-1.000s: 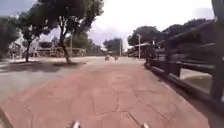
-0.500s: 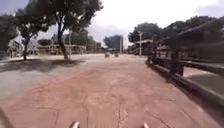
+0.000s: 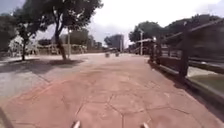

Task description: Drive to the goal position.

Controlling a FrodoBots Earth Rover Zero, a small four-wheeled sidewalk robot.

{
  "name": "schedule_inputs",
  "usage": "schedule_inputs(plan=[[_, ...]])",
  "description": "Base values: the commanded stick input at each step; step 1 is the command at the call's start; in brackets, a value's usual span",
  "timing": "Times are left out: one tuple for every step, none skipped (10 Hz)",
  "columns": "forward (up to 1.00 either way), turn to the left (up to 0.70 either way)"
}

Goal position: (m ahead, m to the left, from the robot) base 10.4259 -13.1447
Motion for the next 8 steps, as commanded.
schedule_inputs(plan=[[0.70, 0.00], [0.70, 0.00], [0.70, 0.00], [0.70, 0.00], [0.70, 0.00], [0.70, 0.00], [0.70, 0.00], [0.70, 0.00]])
